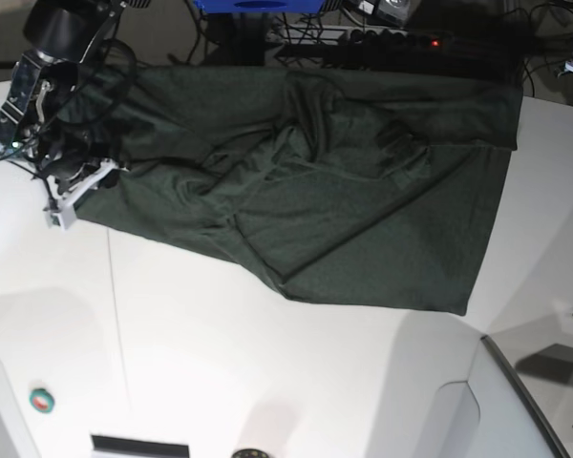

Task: Layout the t-shirt on the table in an organized manner, then fold the t-shirt properly
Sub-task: 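Grasp the shirt edge with the right gripper and pull it outward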

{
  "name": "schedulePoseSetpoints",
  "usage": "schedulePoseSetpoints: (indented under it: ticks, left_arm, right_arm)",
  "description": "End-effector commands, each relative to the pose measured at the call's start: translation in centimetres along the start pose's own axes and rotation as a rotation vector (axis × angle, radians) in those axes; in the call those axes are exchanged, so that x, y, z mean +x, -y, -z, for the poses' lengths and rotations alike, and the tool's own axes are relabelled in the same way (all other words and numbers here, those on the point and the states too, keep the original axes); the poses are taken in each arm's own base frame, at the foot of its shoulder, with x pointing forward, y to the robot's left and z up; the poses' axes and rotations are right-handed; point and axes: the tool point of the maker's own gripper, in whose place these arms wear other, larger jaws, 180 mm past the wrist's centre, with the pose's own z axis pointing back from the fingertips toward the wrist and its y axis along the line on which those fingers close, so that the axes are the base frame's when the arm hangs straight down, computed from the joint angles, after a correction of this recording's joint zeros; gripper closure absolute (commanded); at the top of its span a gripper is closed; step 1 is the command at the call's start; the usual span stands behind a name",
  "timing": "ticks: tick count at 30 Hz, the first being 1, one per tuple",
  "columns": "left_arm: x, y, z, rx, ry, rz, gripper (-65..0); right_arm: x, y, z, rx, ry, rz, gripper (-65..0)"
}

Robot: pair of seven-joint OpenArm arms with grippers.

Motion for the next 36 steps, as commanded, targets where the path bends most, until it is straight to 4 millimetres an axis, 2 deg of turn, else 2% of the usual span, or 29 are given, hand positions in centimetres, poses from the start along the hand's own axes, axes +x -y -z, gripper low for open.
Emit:
schedulePoseSetpoints:
  ticks: [1, 9, 13, 17, 21, 27, 36]
  left_arm:
    - [1.4, -0.9, -0.4, 0.017, 0.04, 0.016, 0.0]
    - [1.3, -0.9, -0.4, 0.017, 0.039, 0.015, 0.0]
    - [0.6, -1.0, -0.1, 0.015, 0.022, 0.001, 0.0]
    - [0.1, -1.2, -0.1, 0.016, 0.011, -0.01, 0.0]
    - [0.1, -1.2, 0.0, 0.014, 0.01, -0.009, 0.0]
    - [0.1, -1.1, 0.0, 0.013, 0.01, -0.009, 0.0]
    - [0.3, -0.9, 0.1, 0.012, 0.016, -0.012, 0.0]
  right_arm:
    - [1.5, -0.1, -0.3, 0.004, 0.041, -0.01, -9.0]
    - [0.8, -1.0, 0.5, 0.03, 0.026, 0.009, -8.3]
    - [1.0, -1.0, 0.4, 0.028, 0.029, 0.006, 0.0]
    - [1.3, -0.8, 0.1, 0.021, 0.039, 0.001, -0.8]
    - [2.9, -0.8, -1.0, 0.002, 0.085, -0.027, -0.8]
    - [4.7, -1.0, -1.4, -0.002, 0.094, -0.046, -0.8]
    - [10.1, -2.1, -2.0, 0.011, 0.174, -0.071, -0.8]
